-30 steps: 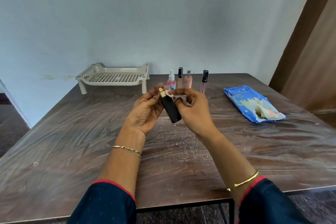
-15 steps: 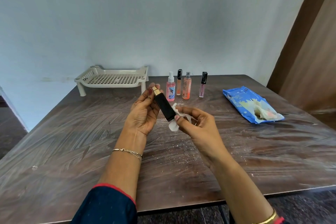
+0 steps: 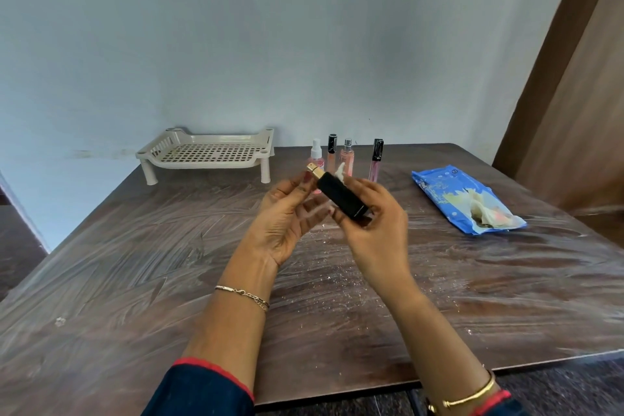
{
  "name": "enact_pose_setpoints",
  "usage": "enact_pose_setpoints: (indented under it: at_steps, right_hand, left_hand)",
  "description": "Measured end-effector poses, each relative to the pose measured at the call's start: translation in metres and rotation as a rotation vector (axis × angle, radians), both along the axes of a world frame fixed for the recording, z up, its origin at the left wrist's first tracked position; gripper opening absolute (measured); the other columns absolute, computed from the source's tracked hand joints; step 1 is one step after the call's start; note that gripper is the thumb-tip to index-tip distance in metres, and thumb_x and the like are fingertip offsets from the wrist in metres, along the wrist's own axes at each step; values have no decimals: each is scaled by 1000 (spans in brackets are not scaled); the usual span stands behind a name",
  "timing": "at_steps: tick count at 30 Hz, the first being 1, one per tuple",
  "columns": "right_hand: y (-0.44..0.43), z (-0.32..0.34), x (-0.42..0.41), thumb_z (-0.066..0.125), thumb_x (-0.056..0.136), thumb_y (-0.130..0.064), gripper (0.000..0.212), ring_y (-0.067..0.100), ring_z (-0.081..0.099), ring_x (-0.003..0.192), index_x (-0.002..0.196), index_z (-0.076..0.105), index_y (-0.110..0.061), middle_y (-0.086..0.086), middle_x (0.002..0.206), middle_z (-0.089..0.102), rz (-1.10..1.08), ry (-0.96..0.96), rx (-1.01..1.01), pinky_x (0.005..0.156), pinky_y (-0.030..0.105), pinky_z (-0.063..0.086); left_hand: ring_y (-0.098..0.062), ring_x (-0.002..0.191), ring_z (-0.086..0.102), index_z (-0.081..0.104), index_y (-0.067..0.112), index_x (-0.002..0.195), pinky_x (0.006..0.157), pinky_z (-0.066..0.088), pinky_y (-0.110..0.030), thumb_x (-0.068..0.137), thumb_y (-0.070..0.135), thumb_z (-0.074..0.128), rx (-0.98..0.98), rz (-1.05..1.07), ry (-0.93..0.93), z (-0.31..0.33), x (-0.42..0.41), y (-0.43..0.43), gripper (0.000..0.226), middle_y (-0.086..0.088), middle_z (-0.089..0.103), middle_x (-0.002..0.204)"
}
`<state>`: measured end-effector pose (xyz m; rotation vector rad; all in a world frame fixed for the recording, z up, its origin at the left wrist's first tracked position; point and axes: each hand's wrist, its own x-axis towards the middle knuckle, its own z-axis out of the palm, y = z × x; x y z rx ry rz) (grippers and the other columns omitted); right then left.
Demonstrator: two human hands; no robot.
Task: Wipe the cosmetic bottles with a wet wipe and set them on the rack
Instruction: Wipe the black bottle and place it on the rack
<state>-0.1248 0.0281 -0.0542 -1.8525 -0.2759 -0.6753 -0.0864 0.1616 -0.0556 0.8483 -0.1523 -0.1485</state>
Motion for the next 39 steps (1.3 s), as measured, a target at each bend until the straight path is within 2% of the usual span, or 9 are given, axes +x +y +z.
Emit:
enact_pose_setpoints:
  at_steps: [4, 8, 15, 20, 24, 28, 32, 36, 39]
  right_hand:
    - [-2, 6, 4, 70, 78, 3, 50, 3, 54, 108, 124, 61, -16, -7, 117, 59, -124, -40, -97, 93, 11, 44]
    - [2, 6, 3, 68, 82, -5, 51, 0, 44, 109, 129, 57, -22, -8, 124, 55, -202, -60, -227, 94, 10, 33]
    - [6, 2, 1, 72, 81, -11, 40, 11, 53, 113, 120, 65, -20, -6, 122, 61, -171, -168, -401, 93, 12, 36]
    - [2, 0, -10, 69, 81, -1, 31, 15, 59, 105, 110, 70, -11, -1, 112, 66, -172, -250, -428, 89, 29, 51]
    - [-1, 2, -9, 69, 78, 4, 31, 16, 61, 103, 106, 72, -8, 1, 109, 68, -166, -283, -453, 88, 30, 53]
    - [0, 12, 3, 64, 80, 5, 31, 19, 60, 107, 109, 71, -7, 4, 114, 67, -165, -292, -430, 93, 26, 48]
    - [2, 26, 12, 59, 82, 6, 32, 13, 58, 110, 107, 72, -10, 0, 116, 66, -150, -262, -360, 96, 17, 43]
    - [4, 22, 7, 62, 82, 5, 26, 3, 58, 100, 101, 73, -8, -3, 110, 66, -119, -249, -312, 89, 6, 43]
    - [5, 8, 0, 67, 81, 1, 23, 10, 63, 95, 101, 73, -8, -2, 105, 66, -128, -232, -424, 86, 14, 48]
  left_hand:
    - [-27, 85, 65, 66, 1, 100, 71, 58, -32, 78, 24, 64, 183, -39, 37, -3, -1, -10, 31, -13, 69, 92]
    - [-25, 94, 68, 66, -2, 105, 80, 58, -34, 78, 21, 66, 212, -73, -49, -1, -3, -13, 35, -16, 71, 103]
    - [-18, 80, 68, 64, -1, 107, 70, 59, -24, 95, 3, 46, -99, -25, -3, -7, 1, -4, 21, -14, 69, 96]
    - [-22, 82, 69, 64, -4, 102, 72, 59, -28, 97, 4, 44, -130, -31, 36, -8, 1, -5, 22, -19, 68, 98]
    - [-22, 79, 71, 73, 1, 87, 68, 60, -28, 97, 6, 44, -148, -68, 32, -8, 0, -5, 32, -18, 70, 95]
    - [-22, 85, 70, 67, 0, 106, 74, 59, -30, 90, 7, 50, -138, -137, 20, -6, -4, -5, 24, -17, 69, 101]
    - [-24, 92, 67, 68, 4, 106, 80, 57, -34, 84, 10, 53, -123, -159, 18, -6, -5, -6, 27, -18, 66, 108]
    - [-22, 94, 68, 57, 6, 124, 77, 59, -32, 87, 7, 49, -146, -135, 3, -7, -4, -5, 38, -15, 67, 109]
    - [-22, 90, 70, 53, 1, 127, 77, 59, -32, 92, 1, 43, -193, -99, 0, -6, -1, -4, 36, -18, 66, 110]
